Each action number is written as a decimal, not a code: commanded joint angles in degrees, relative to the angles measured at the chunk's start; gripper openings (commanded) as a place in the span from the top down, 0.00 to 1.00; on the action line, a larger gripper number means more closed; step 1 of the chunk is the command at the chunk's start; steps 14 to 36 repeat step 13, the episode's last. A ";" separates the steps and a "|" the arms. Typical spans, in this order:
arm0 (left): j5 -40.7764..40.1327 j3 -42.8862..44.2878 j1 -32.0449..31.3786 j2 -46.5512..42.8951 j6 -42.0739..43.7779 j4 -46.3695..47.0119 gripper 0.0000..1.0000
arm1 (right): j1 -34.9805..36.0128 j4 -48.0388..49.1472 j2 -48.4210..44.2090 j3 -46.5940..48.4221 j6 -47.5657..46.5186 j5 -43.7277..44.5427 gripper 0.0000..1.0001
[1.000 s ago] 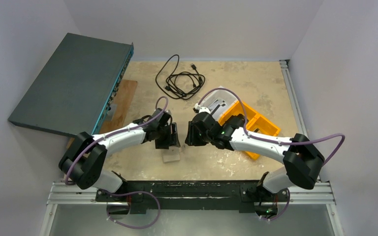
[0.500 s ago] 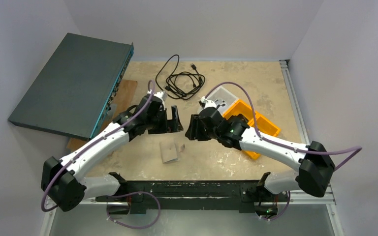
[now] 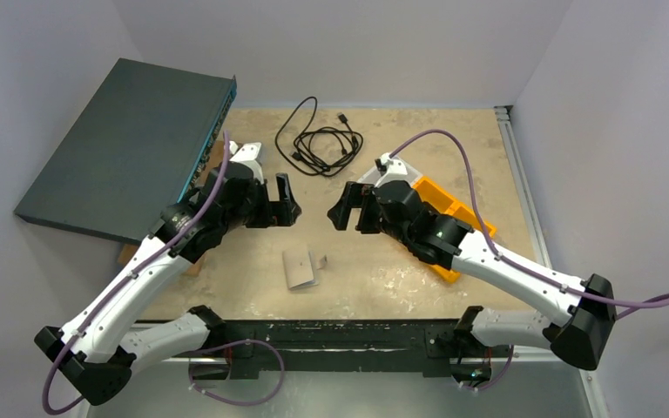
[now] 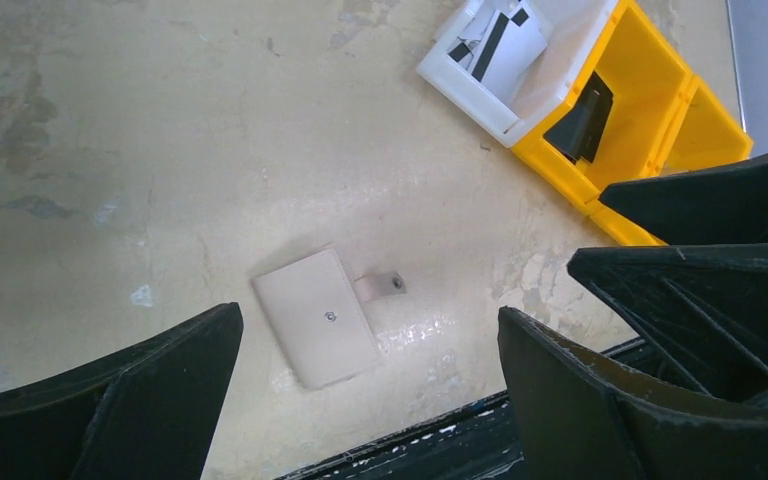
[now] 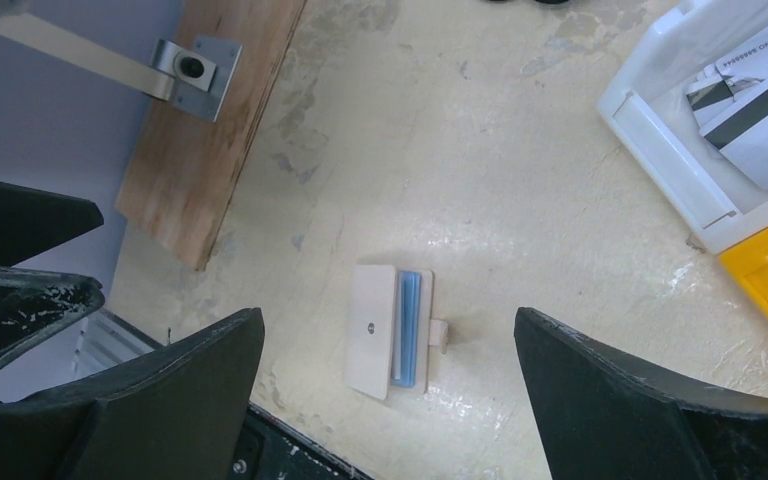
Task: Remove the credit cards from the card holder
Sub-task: Reset both arms
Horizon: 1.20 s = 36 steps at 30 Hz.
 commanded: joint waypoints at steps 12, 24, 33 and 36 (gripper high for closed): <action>-5.38 1.70 0.02 -1.42 1.97 -4.14 0.00 | -0.22 2.78 -4.24 2.30 -2.07 4.80 0.01; -5.10 1.58 -0.03 -1.57 1.98 -3.82 0.00 | -0.22 2.68 -4.26 2.29 -1.92 4.97 0.01; -5.10 1.58 -0.03 -1.57 1.98 -3.82 0.00 | -0.22 2.68 -4.26 2.29 -1.92 4.97 0.01; -5.10 1.58 -0.03 -1.57 1.98 -3.82 0.00 | -0.22 2.68 -4.26 2.29 -1.92 4.97 0.01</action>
